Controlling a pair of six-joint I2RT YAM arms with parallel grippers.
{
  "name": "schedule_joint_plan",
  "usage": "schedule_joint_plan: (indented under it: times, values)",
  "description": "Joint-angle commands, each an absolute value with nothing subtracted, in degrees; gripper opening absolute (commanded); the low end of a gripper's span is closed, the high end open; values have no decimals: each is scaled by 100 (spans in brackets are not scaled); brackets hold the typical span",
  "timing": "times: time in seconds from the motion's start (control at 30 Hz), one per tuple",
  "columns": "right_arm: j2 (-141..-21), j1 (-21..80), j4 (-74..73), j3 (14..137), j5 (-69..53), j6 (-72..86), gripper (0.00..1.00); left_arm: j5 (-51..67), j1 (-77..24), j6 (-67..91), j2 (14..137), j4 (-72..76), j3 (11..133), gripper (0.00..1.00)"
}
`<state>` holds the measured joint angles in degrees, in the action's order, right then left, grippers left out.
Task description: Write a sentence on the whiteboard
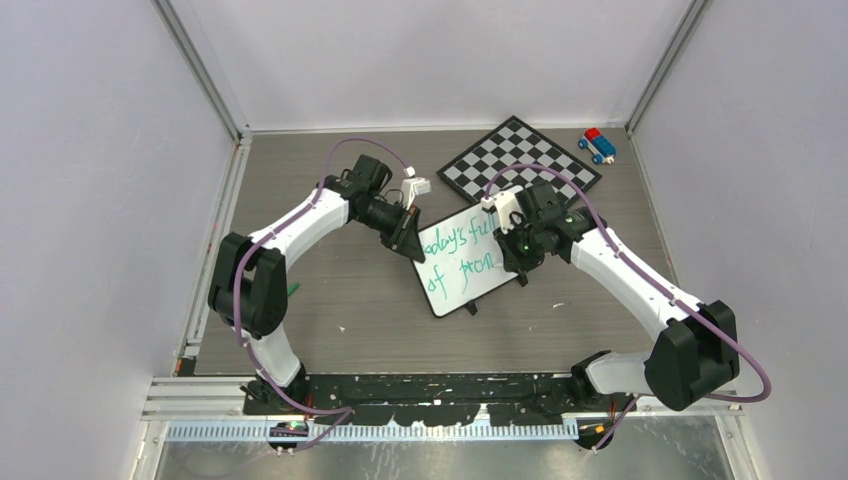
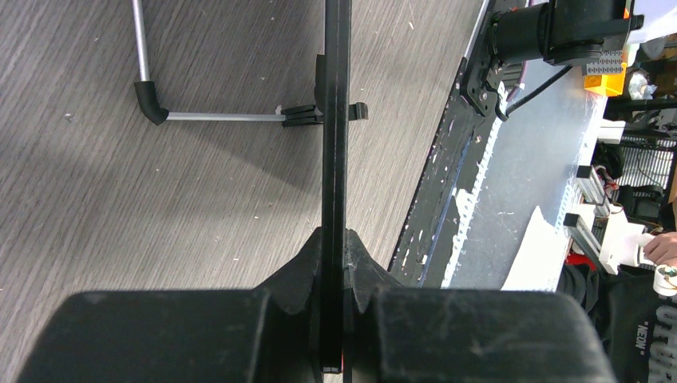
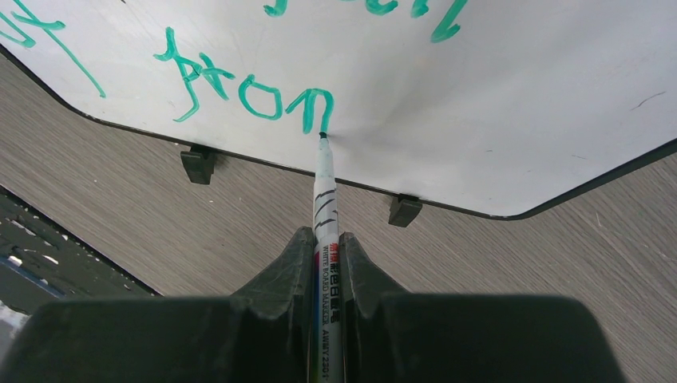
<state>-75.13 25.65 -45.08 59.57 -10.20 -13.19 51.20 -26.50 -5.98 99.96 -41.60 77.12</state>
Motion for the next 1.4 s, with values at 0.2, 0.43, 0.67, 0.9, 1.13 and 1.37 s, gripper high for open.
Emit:
schedule_joint_plan:
  times: [0.2, 0.43, 0.67, 0.9, 1.13, 1.37]
  values:
    - [-7417, 2548, -4523, 6354, -1316, -1384, 0, 4816, -2654, -661, 10019, -4140, 7722, 0]
    - [-7271, 2431, -4655, 6487, -1571, -1374, 0, 4827, -2654, -651, 10011, -4156, 7739, 0]
    - [-7310, 2349, -4494, 6408, -1320, -1379, 0, 4834, -2654, -644, 10003, -4152, 7748, 0]
    - [-7371, 2328, -4351, 6398, -1024, -1339, 0, 4825, -2654, -651, 10001, -4156, 7739, 0]
    - [-7480, 2317, -4216, 6406, -922, -1318, 0, 4825, -2654, -648, 10006, -4156, 7740, 0]
    - [-7566, 2193, -4175, 6394, -807, -1363, 0, 4825, -2654, -661, 9996, -4155, 7732, 0]
